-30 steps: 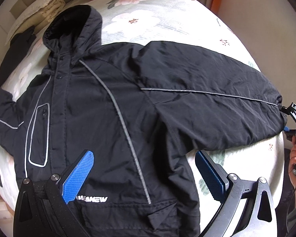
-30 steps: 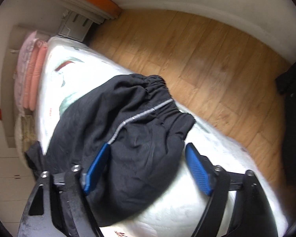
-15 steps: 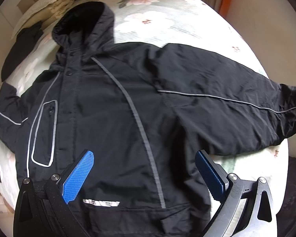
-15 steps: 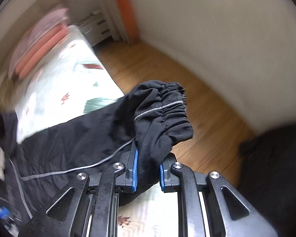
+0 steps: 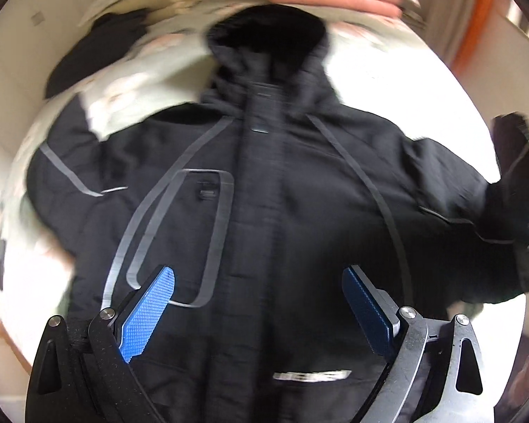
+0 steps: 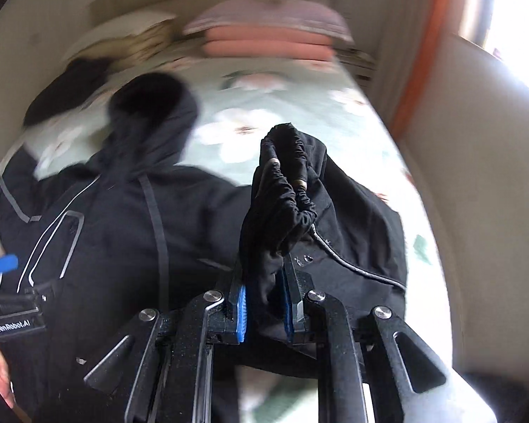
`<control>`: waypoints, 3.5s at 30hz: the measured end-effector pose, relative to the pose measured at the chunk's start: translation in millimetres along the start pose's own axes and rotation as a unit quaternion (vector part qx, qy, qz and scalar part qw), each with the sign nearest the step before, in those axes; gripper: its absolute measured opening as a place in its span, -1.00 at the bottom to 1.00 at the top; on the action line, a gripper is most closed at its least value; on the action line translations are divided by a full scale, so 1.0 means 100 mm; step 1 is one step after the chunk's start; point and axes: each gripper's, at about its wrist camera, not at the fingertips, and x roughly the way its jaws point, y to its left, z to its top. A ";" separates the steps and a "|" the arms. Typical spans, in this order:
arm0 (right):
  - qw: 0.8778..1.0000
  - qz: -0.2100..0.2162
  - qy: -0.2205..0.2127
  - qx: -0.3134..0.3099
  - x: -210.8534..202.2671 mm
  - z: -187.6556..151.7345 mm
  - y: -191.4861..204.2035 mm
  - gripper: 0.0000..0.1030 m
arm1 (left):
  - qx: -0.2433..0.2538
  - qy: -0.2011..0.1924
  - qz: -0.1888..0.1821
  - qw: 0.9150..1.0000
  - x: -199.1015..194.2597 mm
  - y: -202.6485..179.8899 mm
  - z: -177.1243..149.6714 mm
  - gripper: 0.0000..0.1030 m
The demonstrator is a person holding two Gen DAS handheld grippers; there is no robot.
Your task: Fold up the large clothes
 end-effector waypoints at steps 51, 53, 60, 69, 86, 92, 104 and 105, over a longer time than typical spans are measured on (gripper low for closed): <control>0.979 0.030 0.174 0.098 1.15 -0.64 -0.70 -0.19 | 0.023 0.109 -0.317 0.942 1.15 -0.48 0.51 -0.66; 0.977 0.046 0.168 0.120 1.00 -0.60 -0.70 -0.19 | 0.015 0.095 -0.320 0.943 0.99 -0.32 0.57 -0.66; 0.967 0.089 0.153 0.184 0.53 -0.44 -0.58 -0.10 | -0.009 0.053 -0.269 0.962 0.65 0.65 0.81 -0.66; 0.977 0.058 0.149 0.144 0.72 -0.18 0.10 -0.10 | -0.028 0.042 -0.149 0.988 0.88 1.65 0.84 -0.66; 0.976 -0.046 0.204 0.059 1.53 -0.31 1.12 -0.06 | -0.005 0.027 -0.066 0.997 0.90 2.53 0.54 0.11; 0.973 -0.045 0.212 0.079 1.44 -0.18 1.20 -0.05 | 0.046 -0.012 -0.144 0.988 0.42 2.38 0.73 0.14; 0.981 0.024 0.185 0.049 1.60 0.09 2.07 0.24 | 0.015 0.074 -0.188 0.979 1.60 1.90 0.63 0.12; 0.979 0.023 0.197 0.048 1.71 0.03 2.08 0.24 | 0.016 0.075 -0.186 0.980 1.61 1.89 0.62 0.12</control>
